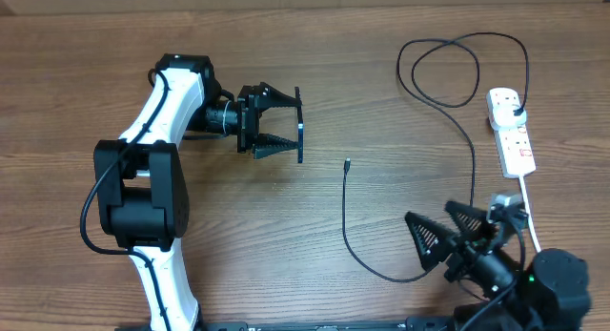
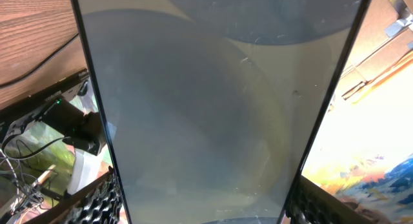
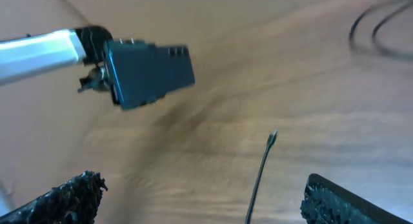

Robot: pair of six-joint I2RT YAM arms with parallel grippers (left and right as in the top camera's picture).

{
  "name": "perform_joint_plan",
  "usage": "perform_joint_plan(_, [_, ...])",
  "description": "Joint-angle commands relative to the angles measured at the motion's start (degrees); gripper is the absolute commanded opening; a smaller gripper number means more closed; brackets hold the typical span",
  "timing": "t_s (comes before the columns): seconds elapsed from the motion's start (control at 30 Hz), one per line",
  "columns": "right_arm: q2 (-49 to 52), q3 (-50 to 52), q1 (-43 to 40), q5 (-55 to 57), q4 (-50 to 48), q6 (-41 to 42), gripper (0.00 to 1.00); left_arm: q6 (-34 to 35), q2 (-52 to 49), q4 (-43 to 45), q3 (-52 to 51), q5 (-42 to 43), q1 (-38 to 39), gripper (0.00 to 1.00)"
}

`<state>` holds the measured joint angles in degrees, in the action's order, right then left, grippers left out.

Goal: Plug charger to phone and switch on socket

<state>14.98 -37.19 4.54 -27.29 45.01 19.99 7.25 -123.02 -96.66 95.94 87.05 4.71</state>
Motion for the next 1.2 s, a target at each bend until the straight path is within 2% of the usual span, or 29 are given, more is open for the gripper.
perform_joint_plan(0.0, [0.57, -3.52, 0.24, -0.2, -0.74, -3.32, 1.0, -1.29, -0.39, -0.24, 1.44, 2.97, -0.57, 0.75])
perform_joint_plan(0.1, [0.59, -3.56, 0.24, -5.29, -2.91, -3.15, 1.0, -1.29, -0.39, -0.24, 1.44, 2.97, -0.57, 0.75])
perform_joint_plan(0.17, [0.66, -3.56, 0.22, -5.33, -3.78, 0.87, 1.0, -1.29, -0.39, -0.22, 1.44, 2.95, -0.57, 0.75])
perform_joint_plan(0.2, [1.44, -3.74, 0.26, -5.64, -4.79, 5.46, 1.0, -1.29, -0.39, -0.22, 1.44, 2.95, -0.57, 0.75])
perform_joint_plan(0.33, [6.71, -6.16, 0.28, -7.13, -3.06, 5.38, 1.0, -1.27, -0.39, -0.24, 1.44, 2.95, -0.57, 0.75])
perform_joint_plan(0.4, [12.41, -9.29, 0.28, -6.47, 1.33, 2.78, 1.0, -1.27, -0.39, -0.24, 1.44, 2.95, -0.57, 0.75])
perform_joint_plan(0.5, [24.48, -17.57, 0.28, 3.63, 15.08, 0.52, 0.99, -1.27, -0.39, -0.24, 1.44, 2.95, -0.57, 0.75])
perform_joint_plan(0.63, [36.57, -26.86, 0.28, 13.51, 27.76, 0.44, 1.0, -1.25, -0.39, -0.24, 1.44, 2.97, -0.57, 0.75])
perform_joint_plan(0.77, [44.83, -33.38, 0.28, 13.22, 34.45, -4.0, 1.0, -1.25, -0.39, -0.24, 1.44, 2.97, -0.57, 0.75])
perform_joint_plan(0.93, [48.7, -34.91, 0.28, -4.85, 31.26, -4.02, 1.0, -1.25, -0.39, -0.22, 1.44, 2.99, -0.57, 0.75])
perform_joint_plan(1.0, [49.53, -34.91, 0.28, -9.7, 27.61, -3.98, 1.0, -1.27, -0.39, -0.22, 1.44, 2.91, -0.57, 0.75])
perform_joint_plan(1.03, [49.55, -34.91, 0.37, -15.69, 24.83, -5.31, 1.0, -1.27, -0.39, -0.22, 1.44, 2.8, -0.57, 0.75])
perform_joint_plan(1.1, [49.22, -34.91, 1.4, -18.71, 22.18, -6.6, 0.98, -1.27, -0.39, -0.24, 1.44, 2.8, -0.57, 0.75])
perform_joint_plan(1.17, [48.94, -35.01, 4.0, -16.26, 20.02, -6.43, 0.96, -1.25, -0.39, -0.24, 1.44, 2.82, -0.57, 0.75])
